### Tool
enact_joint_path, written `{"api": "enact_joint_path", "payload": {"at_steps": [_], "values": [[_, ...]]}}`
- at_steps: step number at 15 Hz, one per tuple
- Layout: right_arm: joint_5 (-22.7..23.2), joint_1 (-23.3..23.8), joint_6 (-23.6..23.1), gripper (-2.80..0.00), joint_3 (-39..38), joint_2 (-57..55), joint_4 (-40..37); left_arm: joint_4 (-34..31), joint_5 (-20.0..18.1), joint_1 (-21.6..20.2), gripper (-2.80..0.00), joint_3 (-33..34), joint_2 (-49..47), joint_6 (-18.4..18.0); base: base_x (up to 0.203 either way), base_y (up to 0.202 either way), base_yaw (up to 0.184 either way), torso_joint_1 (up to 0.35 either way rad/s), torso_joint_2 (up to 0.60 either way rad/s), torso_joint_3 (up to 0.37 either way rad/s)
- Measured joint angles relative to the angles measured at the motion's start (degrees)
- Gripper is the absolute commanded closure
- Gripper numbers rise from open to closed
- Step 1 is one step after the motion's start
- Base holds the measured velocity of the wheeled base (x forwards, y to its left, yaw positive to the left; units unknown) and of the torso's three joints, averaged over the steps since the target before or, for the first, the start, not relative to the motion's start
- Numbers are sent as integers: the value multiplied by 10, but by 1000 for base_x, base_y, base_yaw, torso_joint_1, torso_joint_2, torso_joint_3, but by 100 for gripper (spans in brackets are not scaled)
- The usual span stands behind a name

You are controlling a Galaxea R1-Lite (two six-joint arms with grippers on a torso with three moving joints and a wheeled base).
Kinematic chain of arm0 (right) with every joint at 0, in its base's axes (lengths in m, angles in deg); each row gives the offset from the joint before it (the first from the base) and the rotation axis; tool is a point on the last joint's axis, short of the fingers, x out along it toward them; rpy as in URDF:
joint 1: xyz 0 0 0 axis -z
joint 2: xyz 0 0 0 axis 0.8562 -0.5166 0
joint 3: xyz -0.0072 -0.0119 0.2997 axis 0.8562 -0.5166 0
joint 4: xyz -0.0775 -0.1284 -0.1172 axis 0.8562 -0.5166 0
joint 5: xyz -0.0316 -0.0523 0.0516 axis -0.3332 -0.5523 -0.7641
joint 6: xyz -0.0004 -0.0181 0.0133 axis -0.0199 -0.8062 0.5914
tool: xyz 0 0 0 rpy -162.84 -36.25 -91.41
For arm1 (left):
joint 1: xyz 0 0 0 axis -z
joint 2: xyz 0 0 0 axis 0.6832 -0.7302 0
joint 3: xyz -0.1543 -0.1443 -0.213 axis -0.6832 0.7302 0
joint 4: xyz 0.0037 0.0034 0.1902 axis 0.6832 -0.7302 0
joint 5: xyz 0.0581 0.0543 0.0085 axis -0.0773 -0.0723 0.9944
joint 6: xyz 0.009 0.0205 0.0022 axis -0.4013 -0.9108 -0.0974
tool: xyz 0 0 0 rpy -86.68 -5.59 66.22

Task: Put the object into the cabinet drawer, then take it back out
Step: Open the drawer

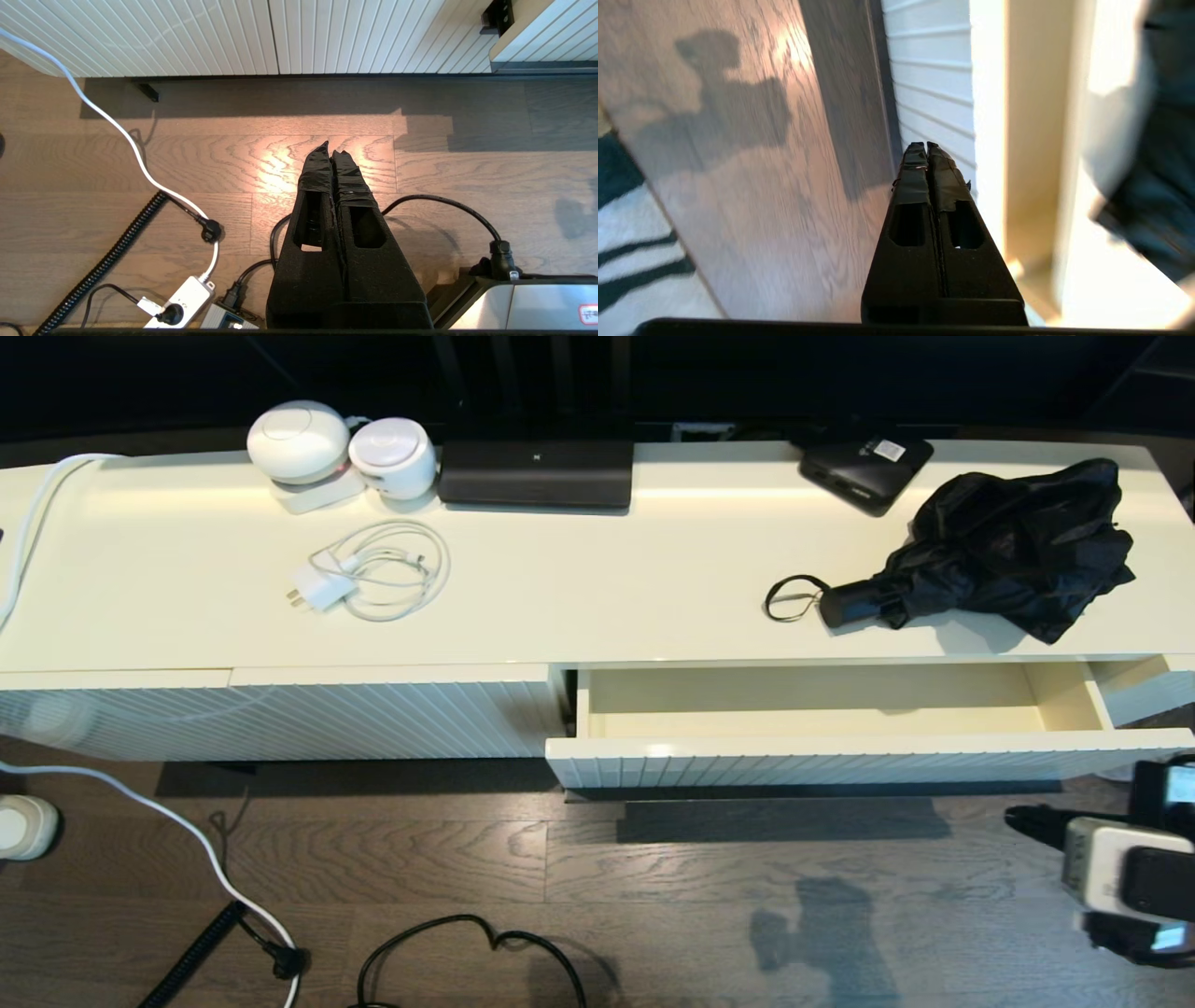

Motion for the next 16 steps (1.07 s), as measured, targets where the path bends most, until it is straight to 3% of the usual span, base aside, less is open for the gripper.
{"api": "enact_joint_path", "payload": {"at_steps": [3, 5, 8, 12, 16], "values": [[-8, 9, 1, 0, 102, 74, -188, 0, 0, 0, 0, 0, 0, 0, 0, 0, 0, 0, 0, 0], [-8, 10, 2, 0, 146, 76, -237, 0, 0, 0, 0, 0, 0, 0, 0, 0, 0, 0, 0, 0], [-9, 3, 8, 0, 169, 36, -214, 0, 0, 0, 0, 0, 0, 0, 0, 0, 0, 0, 0, 0], [-9, -23, 50, 0, 179, -50, -108, 0, 0, 0, 0, 0, 0, 0, 0, 0, 0, 0, 0, 0], [-10, -51, 59, 0, 184, -131, -18, 0, 0, 0, 0, 0, 0, 0, 0, 0, 0, 0, 0, 0]]}}
